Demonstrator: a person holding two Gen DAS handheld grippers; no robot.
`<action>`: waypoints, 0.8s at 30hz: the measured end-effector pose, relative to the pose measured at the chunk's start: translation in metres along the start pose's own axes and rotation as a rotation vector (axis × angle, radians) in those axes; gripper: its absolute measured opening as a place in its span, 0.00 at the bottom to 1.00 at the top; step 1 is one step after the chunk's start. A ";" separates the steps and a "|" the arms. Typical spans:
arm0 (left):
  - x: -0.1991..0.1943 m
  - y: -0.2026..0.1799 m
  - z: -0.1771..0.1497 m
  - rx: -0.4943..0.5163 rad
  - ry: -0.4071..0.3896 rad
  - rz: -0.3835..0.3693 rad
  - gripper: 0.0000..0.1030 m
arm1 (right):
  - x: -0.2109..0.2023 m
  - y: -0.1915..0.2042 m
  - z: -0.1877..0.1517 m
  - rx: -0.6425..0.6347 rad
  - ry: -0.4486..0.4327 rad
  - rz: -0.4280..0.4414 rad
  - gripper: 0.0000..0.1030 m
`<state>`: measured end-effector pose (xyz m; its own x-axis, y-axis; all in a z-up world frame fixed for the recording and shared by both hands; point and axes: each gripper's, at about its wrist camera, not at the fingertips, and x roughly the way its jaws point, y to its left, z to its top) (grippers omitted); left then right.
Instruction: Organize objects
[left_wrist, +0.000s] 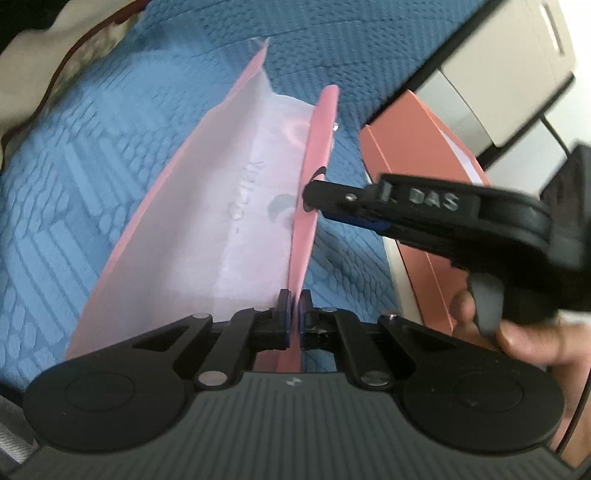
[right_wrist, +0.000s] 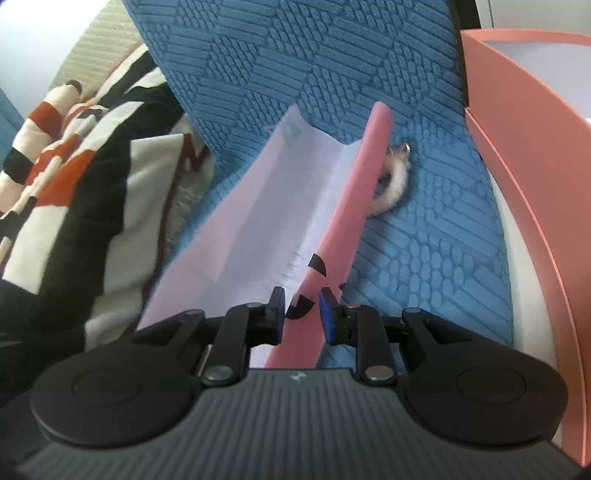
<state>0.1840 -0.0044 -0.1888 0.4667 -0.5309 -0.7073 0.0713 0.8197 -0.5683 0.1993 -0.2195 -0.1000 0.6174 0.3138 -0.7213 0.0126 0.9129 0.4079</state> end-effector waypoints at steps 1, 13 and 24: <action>0.000 0.003 0.001 -0.018 0.003 0.001 0.05 | 0.000 0.002 0.000 -0.003 -0.002 0.003 0.23; 0.002 0.030 0.011 -0.182 0.050 -0.006 0.06 | 0.037 0.022 -0.008 -0.038 0.071 0.024 0.14; -0.023 0.018 0.018 -0.106 -0.077 0.065 0.07 | 0.049 0.014 -0.002 -0.024 0.097 0.029 0.09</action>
<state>0.1903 0.0260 -0.1755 0.5337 -0.4564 -0.7119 -0.0527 0.8223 -0.5666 0.2278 -0.1909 -0.1304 0.5381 0.3630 -0.7607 -0.0236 0.9087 0.4169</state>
